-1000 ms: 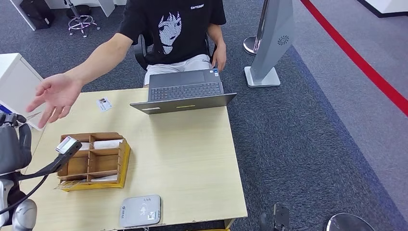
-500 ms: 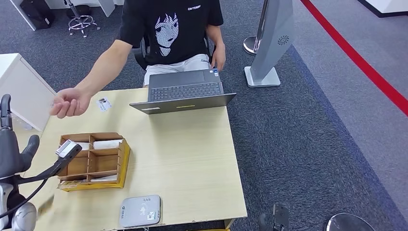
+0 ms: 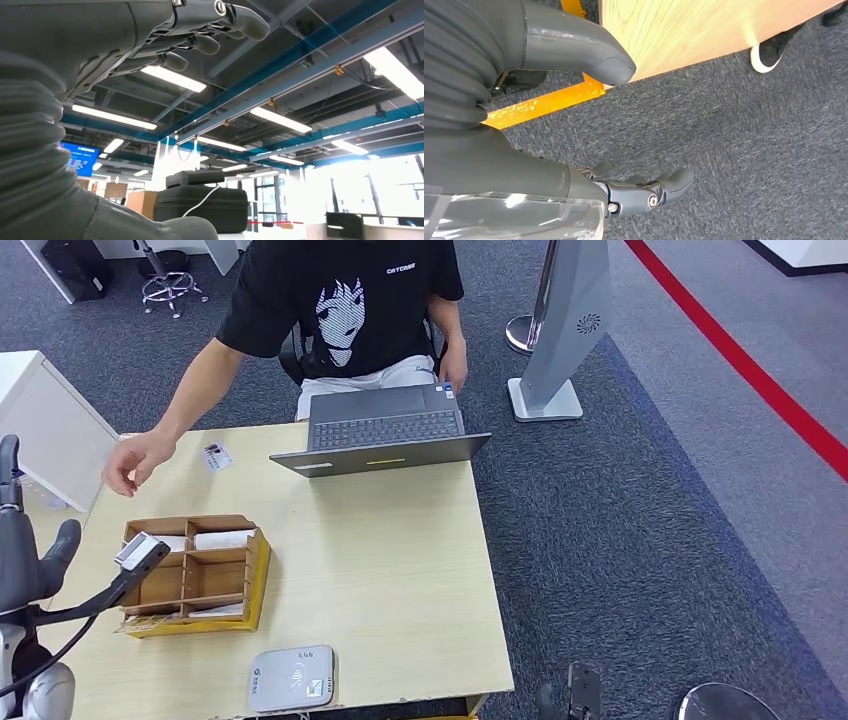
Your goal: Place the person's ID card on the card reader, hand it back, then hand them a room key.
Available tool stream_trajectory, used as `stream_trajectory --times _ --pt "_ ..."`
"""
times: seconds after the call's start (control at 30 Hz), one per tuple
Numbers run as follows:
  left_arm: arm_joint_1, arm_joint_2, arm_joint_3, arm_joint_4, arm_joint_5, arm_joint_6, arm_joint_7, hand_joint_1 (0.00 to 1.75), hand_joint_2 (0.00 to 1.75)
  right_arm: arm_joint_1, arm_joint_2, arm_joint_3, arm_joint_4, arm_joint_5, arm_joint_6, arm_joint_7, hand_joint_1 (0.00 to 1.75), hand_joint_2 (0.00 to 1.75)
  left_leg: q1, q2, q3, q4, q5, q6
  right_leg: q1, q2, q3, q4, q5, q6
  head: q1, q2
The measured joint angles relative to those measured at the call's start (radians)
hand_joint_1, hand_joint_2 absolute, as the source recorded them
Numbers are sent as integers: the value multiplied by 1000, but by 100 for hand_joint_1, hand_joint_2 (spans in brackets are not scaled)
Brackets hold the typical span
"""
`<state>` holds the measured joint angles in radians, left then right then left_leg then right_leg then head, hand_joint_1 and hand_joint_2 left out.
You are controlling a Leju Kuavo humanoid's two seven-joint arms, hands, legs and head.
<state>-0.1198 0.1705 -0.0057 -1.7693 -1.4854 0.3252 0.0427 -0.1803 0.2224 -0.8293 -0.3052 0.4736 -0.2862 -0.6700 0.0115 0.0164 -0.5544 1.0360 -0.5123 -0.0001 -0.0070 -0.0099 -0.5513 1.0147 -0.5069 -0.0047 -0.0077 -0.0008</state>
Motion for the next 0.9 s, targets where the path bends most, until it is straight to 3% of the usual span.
stream_trajectory --times 0.3,0.57,0.73,0.9 --pt "42 -38 1 -79 0 14 -61 0 175 1 0 -1 -1 -8 -4 -4 0 175 0 0 0 0 0 0 0 0 0 0 0 0 0 0" --pt "146 -153 14 -230 33 91 -191 0 175 12 -6 -35 -3 -65 36 -3 0 175 0 0 0 0 -1 1 0 0 0 -1 0 0 0 0" --pt "268 -252 41 -379 326 175 -357 0 175 40 -34 -104 -3 -150 51 12 0 175 -1 1 0 0 -3 3 -1 0 0 -1 -1 1 0 0" --pt "415 -379 148 -504 818 184 -659 0 175 75 -75 -225 -6 -233 8 37 0 175 -1 0 -1 0 -5 6 -2 -1 0 -2 -3 3 0 0"
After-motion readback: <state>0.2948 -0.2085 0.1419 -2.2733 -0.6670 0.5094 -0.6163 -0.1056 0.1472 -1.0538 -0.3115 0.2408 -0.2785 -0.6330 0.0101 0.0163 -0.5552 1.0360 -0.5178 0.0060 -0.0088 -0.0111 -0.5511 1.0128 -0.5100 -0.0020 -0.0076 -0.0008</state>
